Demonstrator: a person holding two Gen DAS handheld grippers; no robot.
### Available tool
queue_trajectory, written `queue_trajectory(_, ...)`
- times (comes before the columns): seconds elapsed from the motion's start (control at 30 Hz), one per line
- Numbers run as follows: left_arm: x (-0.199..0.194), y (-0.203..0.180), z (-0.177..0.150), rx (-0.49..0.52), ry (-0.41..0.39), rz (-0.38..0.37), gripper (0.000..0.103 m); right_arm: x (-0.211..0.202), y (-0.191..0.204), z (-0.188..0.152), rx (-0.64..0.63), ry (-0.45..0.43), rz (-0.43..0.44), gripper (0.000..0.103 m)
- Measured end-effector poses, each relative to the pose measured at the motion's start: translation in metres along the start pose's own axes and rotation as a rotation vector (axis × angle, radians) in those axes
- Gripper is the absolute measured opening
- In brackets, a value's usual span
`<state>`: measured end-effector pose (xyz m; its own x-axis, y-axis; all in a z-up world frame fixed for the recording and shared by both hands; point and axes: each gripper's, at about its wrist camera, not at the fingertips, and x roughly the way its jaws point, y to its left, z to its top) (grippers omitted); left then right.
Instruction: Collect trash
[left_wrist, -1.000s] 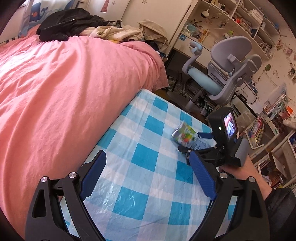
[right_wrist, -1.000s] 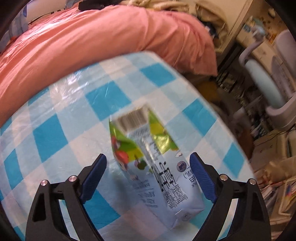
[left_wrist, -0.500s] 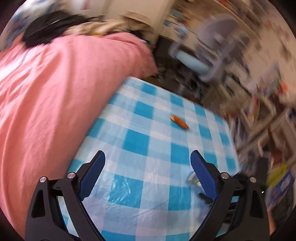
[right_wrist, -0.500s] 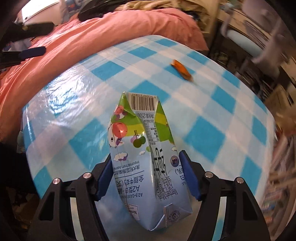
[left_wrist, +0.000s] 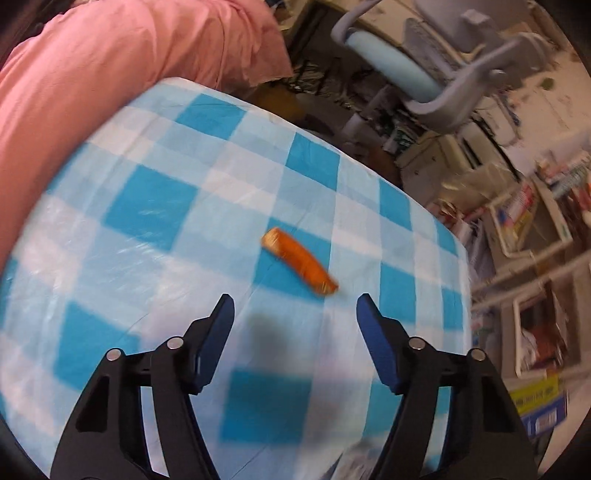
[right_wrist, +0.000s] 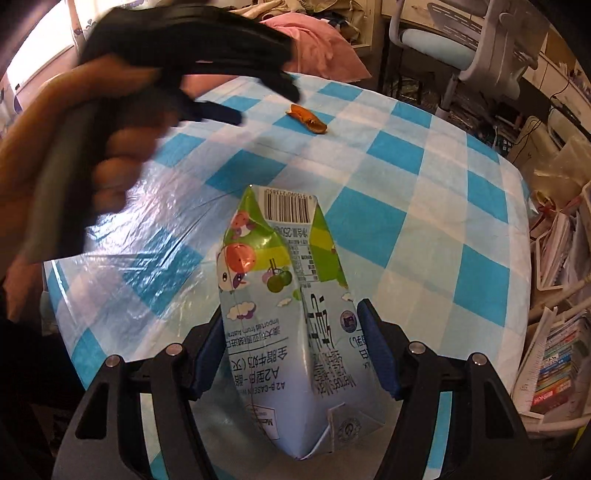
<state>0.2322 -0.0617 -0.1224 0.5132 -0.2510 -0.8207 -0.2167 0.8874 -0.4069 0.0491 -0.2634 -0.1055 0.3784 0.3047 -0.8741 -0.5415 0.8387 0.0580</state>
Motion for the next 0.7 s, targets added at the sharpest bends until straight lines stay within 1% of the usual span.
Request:
queue_trajectory(0.03, 0.007, -0.004, 0.003, -0.004, 0.002, 0.017, 0.065, 0.001, -0.001, 0.000, -0.004, 0.005, 0.006, 0.066)
queue_trajectory(0.1, 0.023, -0.014, 0.009, -0.009, 0.021, 0.074, 0.060, 0.004, -0.002, 0.001, -0.016, 0.015, 0.012, 0.065)
queue_trajectory(0.13, 0.025, -0.020, 0.011, 0.003, 0.004, 0.112, 0.055, 0.005, -0.004, 0.000, -0.019, 0.022, 0.016, 0.063)
queue_trajectory(0.17, 0.029, -0.024, 0.011, 0.016, 0.004, 0.149, 0.049, 0.005, -0.006, 0.000, -0.019, 0.026, 0.020, 0.062)
queue_trajectory(0.2, 0.031, -0.027, 0.012, 0.023, -0.006, 0.167, 0.037, 0.005, -0.008, -0.001, -0.014, 0.027, 0.025, 0.062)
queue_trajectory(0.23, 0.032, -0.029, 0.011, 0.039, -0.017, 0.186, 0.034, 0.005, -0.010, -0.002, -0.009, 0.026, 0.031, 0.062)
queue_trajectory(0.27, 0.033, -0.029, 0.011, 0.057, -0.017, 0.175, 0.022, 0.004, -0.012, -0.003, -0.005, 0.025, 0.035, 0.061)
queue_trajectory(0.3, 0.034, -0.029, 0.009, 0.078, -0.011, 0.152, 0.013, 0.004, -0.013, -0.003, -0.003, 0.022, 0.036, 0.061)
queue_trajectory(0.37, 0.031, -0.028, 0.002, 0.117, -0.003, 0.120, 0.013, 0.002, -0.014, -0.004, 0.008, 0.013, 0.043, 0.061)
queue_trajectory(0.43, 0.022, -0.017, -0.005, 0.120, 0.001, 0.065, 0.013, -0.002, -0.015, -0.004, 0.028, -0.004, 0.058, 0.061)
queue_trajectory(0.47, 0.016, -0.011, -0.010, 0.127, 0.006, 0.050, 0.012, -0.005, -0.015, -0.003, 0.042, -0.017, 0.071, 0.060)
queue_trajectory(0.53, 0.001, 0.005, -0.022, 0.146, 0.004, 0.021, 0.012, -0.009, -0.016, -0.003, 0.073, -0.037, 0.095, 0.056)
queue_trajectory(0.57, -0.009, 0.015, -0.030, 0.153, 0.001, 0.004, 0.012, -0.011, -0.017, -0.002, 0.088, -0.044, 0.105, 0.051)
queue_trajectory(0.6, -0.017, 0.022, -0.036, 0.160, 0.000, 0.006, 0.012, -0.011, -0.017, -0.002, 0.101, -0.047, 0.115, 0.048)
queue_trajectory(0.63, -0.026, 0.032, -0.044, 0.165, -0.006, 0.010, 0.012, -0.010, -0.017, -0.002, 0.107, -0.046, 0.116, 0.042)
queue_trajectory(0.7, -0.044, 0.048, -0.060, 0.170, -0.007, 0.017, 0.012, -0.009, -0.013, -0.001, 0.099, -0.044, 0.095, 0.042)
